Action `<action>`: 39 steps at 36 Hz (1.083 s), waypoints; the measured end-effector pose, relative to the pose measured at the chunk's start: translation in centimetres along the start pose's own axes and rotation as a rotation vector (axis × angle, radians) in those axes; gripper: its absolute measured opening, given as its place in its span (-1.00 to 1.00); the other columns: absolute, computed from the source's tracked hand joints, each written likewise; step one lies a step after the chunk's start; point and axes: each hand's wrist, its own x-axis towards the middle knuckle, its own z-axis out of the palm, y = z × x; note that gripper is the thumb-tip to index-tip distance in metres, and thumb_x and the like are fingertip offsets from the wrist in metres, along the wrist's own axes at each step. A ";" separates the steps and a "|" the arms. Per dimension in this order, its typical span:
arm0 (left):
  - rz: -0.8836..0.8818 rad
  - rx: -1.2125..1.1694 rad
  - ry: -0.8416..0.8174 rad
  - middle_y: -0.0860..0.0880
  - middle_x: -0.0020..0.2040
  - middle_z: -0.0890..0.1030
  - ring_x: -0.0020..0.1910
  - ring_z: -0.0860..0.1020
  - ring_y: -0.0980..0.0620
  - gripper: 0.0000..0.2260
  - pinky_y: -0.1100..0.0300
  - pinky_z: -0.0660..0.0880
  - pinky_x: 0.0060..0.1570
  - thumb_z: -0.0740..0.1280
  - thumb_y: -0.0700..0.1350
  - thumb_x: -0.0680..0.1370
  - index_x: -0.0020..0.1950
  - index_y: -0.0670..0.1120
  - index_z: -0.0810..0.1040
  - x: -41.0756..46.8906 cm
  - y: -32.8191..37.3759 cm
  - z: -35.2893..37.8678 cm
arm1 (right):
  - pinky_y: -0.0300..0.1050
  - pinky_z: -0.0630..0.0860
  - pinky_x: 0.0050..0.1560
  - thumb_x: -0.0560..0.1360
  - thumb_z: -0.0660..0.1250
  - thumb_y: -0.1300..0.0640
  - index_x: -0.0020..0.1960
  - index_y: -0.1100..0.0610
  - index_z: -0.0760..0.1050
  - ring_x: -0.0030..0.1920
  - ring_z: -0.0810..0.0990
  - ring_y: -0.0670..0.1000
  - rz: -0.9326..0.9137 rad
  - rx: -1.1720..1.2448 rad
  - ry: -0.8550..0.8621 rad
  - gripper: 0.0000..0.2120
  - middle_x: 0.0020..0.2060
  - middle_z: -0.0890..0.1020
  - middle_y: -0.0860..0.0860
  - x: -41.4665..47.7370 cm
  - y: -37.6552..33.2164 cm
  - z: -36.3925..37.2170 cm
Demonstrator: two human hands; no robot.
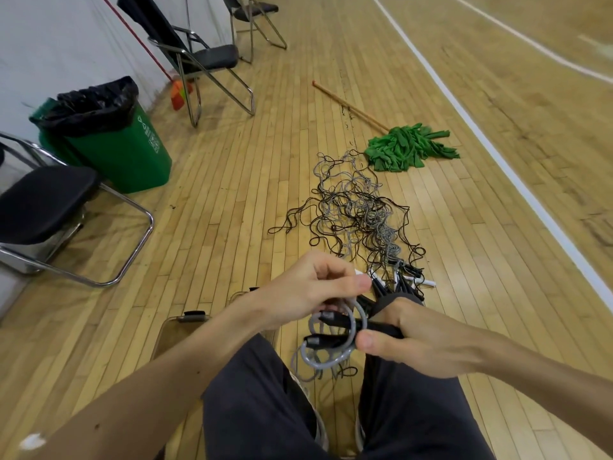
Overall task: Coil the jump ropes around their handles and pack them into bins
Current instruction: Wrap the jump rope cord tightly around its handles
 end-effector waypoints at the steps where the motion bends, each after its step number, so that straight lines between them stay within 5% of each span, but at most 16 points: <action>1: 0.005 -0.029 -0.014 0.13 -0.43 0.52 -0.49 0.42 0.18 -0.67 0.30 0.37 -0.42 0.36 0.08 0.58 -0.34 -0.03 0.52 0.1 -0.3 0.2 | 0.11 0.31 -0.33 0.32 0.12 -0.65 -0.40 0.05 0.34 -0.43 0.30 0.16 -0.011 0.035 0.011 -0.27 -0.46 0.34 0.08 0.0 -0.1 0.0; 3: -0.044 -0.105 -0.004 0.13 -0.42 0.56 -0.34 0.60 0.11 -0.61 0.19 0.54 -0.19 0.31 0.12 0.61 -0.34 -0.05 0.58 0.2 -1.2 0.4 | -0.07 0.29 -0.41 0.29 0.12 -0.67 -0.45 -0.03 0.37 -0.50 0.28 -0.01 -0.022 0.107 0.061 -0.31 -0.51 0.35 -0.08 -0.1 -0.1 -0.5; 4: -0.080 -0.120 0.028 0.13 -0.43 0.56 -0.01 0.56 0.04 -0.61 0.11 0.54 -0.13 0.27 0.04 0.65 -0.36 0.00 0.63 0.1 -1.8 0.5 | -0.20 0.27 -0.44 0.26 0.12 -0.68 -0.46 -0.04 0.39 -0.52 0.26 -0.06 -0.020 0.151 0.091 -0.31 -0.54 0.35 -0.11 -0.2 -0.2 -0.9; 5: -0.101 -0.125 0.062 0.10 -0.46 0.52 -0.37 0.53 0.13 -0.58 0.13 0.47 -0.27 0.23 -0.04 0.67 -0.37 0.05 0.64 0.1 -2.5 0.7 | -0.29 0.24 -0.46 0.23 0.12 -0.69 -0.46 -0.02 0.40 -0.55 0.23 -0.09 -0.012 0.202 0.123 -0.29 -0.55 0.34 -0.13 -0.3 -0.4 -1.5; 6: -0.104 -0.147 0.089 0.04 -0.48 0.45 -0.46 0.24 0.14 -0.58 0.16 0.33 -0.42 0.22 -0.04 0.67 -0.37 0.06 0.63 0.1 -3.1 0.9 | -0.33 0.21 -0.48 0.22 0.13 -0.70 -0.45 0.00 0.39 -0.56 0.20 -0.10 0.000 0.252 0.156 -0.27 -0.56 0.32 -0.13 -0.3 -0.5 -2.1; 8: -0.101 -0.179 0.129 0.01 -0.50 0.34 -0.56 0.24 0.10 -0.63 0.23 0.19 -0.51 0.19 0.07 0.62 -0.32 0.00 0.57 0.0 -3.8 1.2 | -0.32 0.17 -0.50 0.22 0.12 -0.70 -0.42 0.03 0.39 -0.56 0.17 -0.09 0.045 0.274 0.237 -0.25 -0.55 0.29 -0.12 -0.3 -0.5 -3.2; 16: -0.115 0.120 0.171 0.10 -0.53 0.30 -0.55 0.23 0.09 -0.69 0.19 0.18 -0.50 0.12 -0.07 0.71 -0.14 -0.17 0.50 0.2 -4.5 1.1 | -0.19 0.22 -0.38 0.46 0.04 -0.52 -0.38 0.13 0.36 -0.54 0.25 -0.06 0.252 0.024 0.592 -0.29 -0.53 0.35 -0.02 1.3 2.7 -5.8; 23: -0.179 0.467 0.147 0.08 -0.45 0.32 -0.50 0.25 0.11 -0.67 0.19 0.23 -0.42 0.17 0.07 0.68 -0.08 -0.13 0.54 -0.1 -4.8 1.1 | -0.08 0.24 -0.32 0.46 0.06 -0.50 -0.34 0.15 0.36 -0.49 0.28 0.01 0.418 -0.112 0.681 -0.30 -0.50 0.34 0.02 2.7 6.5 -6.1; 29: -0.149 0.860 0.114 0.06 -0.36 0.42 -0.44 0.33 0.10 -0.69 0.15 0.35 -0.35 0.20 0.10 0.67 -0.15 -0.08 0.46 0.4 -3.7 1.0 | -0.08 0.21 -0.32 0.49 0.06 -0.48 -0.31 0.17 0.32 -0.45 0.28 0.04 0.507 -0.159 0.617 -0.32 -0.46 0.33 0.05 3.9 8.8 -6.6; 35: -0.045 1.245 0.033 0.11 -0.29 0.42 -0.33 0.42 0.18 -0.79 0.32 0.35 -0.31 0.13 0.06 0.70 0.06 0.01 0.50 1.4 0.0 -0.7 | -0.09 0.19 -0.36 0.52 0.04 -0.47 -0.38 0.10 0.20 -0.45 0.25 0.05 0.543 -0.194 0.462 -0.34 -0.46 0.30 0.07 4.7 9.1 -5.1; 39: 0.090 1.352 0.001 0.15 -0.26 0.39 -0.29 0.39 0.22 -0.70 0.35 0.35 -0.17 0.10 0.09 0.69 0.09 -0.05 0.54 2.2 2.4 -2.8 | -0.16 0.29 -0.40 0.53 0.00 -0.48 -0.37 0.13 0.31 -0.50 0.34 0.04 0.536 -0.221 0.329 -0.30 -0.46 0.37 0.08 5.3 8.5 -4.0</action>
